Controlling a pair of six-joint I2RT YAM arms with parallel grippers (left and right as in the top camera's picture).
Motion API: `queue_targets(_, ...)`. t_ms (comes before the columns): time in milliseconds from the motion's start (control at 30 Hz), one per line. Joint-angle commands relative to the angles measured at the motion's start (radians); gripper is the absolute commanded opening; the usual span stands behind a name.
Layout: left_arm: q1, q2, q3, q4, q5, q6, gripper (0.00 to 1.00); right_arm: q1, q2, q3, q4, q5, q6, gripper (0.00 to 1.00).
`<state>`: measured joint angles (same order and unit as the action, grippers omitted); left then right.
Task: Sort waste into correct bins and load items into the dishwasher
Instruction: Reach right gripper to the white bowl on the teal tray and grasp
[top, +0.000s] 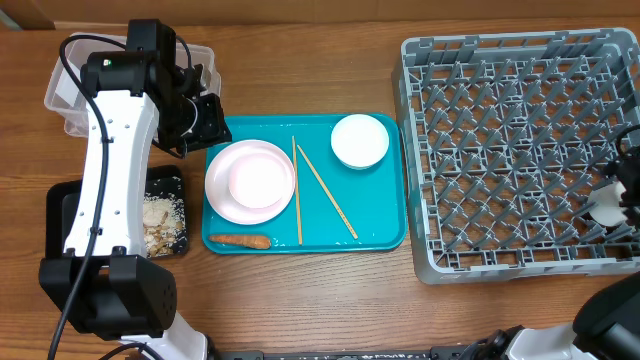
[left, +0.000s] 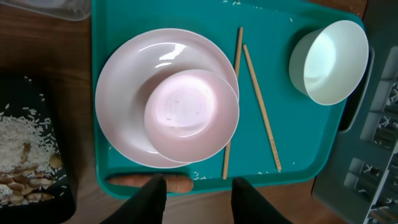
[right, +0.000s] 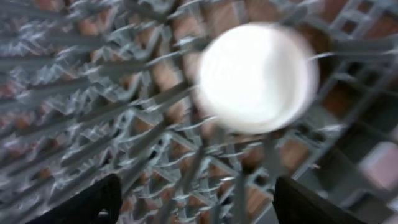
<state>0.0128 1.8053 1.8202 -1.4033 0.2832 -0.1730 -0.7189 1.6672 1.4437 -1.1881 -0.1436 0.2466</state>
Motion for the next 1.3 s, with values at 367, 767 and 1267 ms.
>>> queue_targets(367, -0.178, 0.001, 0.013, 0.152, -0.058, -0.026, 0.53, 0.392, -0.179, 0.056, 0.038, -0.329, -0.224, 0.80)
queue_targets(767, -0.190, 0.001, 0.013, 0.046, -0.186, -0.045, 0.57, 1.030, -0.043, 0.055, 0.294, 0.005, -0.164, 0.81)
queue_targets(1267, -0.190, 0.001, -0.001, 0.050, -0.186, -0.045, 0.59, 1.145, 0.319, 0.055, 0.447, 0.195, -0.142, 0.82)
